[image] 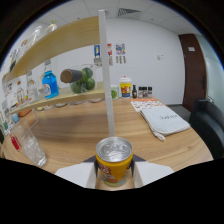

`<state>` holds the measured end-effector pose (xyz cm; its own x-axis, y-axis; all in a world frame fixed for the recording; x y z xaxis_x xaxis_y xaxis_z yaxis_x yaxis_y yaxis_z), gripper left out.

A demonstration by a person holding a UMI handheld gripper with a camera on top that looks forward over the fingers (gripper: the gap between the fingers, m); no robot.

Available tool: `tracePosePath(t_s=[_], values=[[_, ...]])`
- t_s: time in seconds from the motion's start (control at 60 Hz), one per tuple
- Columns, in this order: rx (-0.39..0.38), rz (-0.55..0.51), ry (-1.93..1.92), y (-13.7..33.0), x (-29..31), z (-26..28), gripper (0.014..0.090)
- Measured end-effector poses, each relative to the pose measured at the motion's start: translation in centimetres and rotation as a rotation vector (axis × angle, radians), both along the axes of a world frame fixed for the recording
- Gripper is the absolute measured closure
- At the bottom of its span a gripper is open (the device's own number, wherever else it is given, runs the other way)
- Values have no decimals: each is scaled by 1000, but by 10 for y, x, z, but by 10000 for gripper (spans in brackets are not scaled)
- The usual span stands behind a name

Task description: Make me a cup of Vodka Sunrise.

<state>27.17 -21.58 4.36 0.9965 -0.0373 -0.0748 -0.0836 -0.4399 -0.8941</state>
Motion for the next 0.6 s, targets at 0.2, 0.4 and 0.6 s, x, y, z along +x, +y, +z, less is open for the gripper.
tracePosePath(t_s=[0.2, 0.4, 0.6], values=[[-16, -3, -38, -9, -2, -3, 508], [-74, -67, -55, -25, 4, 7, 195], [3, -110, -84, -56, -23, 78, 194]])
